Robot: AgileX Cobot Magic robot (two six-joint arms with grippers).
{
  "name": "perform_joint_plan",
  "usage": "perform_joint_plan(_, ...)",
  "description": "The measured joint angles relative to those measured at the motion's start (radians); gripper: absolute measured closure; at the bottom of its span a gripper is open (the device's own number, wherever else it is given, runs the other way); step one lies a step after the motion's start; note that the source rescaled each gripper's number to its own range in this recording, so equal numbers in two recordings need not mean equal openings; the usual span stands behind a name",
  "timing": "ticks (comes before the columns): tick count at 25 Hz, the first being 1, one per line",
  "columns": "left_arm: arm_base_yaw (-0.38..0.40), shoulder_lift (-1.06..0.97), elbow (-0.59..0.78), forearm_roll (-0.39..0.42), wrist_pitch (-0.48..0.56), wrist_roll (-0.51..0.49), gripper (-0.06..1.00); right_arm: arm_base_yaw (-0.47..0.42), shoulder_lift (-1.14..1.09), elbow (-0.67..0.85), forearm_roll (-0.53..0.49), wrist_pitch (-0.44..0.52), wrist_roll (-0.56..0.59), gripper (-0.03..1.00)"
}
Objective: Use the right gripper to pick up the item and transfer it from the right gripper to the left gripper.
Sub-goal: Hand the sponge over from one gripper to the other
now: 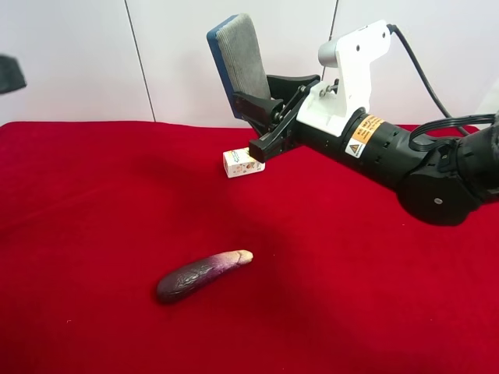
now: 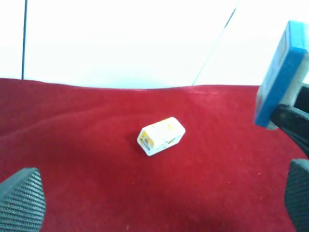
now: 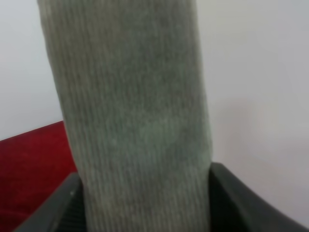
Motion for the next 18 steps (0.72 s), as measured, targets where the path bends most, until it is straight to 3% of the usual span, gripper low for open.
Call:
perform_joint_plan(3, -0.011, 0.079, -0.073, 0.024, 0.003, 0.005, -0.06, 0.0, 0.0, 0.0, 0.0, 0.0, 0.0, 0.91)
perform_joint_plan(7, -0.11, 0.141, -0.129, 0.095, -0.024, -0.022, -0.06, 0.0, 0.0, 0.0, 0.0, 0.0, 0.0, 0.91)
perform_joint_plan(11, -0.243, 0.19, -0.137, 0.166, -0.145, -0.062, -0.06, 0.0, 0.0, 0.0, 0.0, 0.0, 0.0, 0.91)
perform_joint_plan(18, -0.474, 0.336, -0.138, 0.175, -0.389, -0.092, -0.06, 0.0, 0.0, 0.0, 0.0, 0.0, 0.0, 0.91)
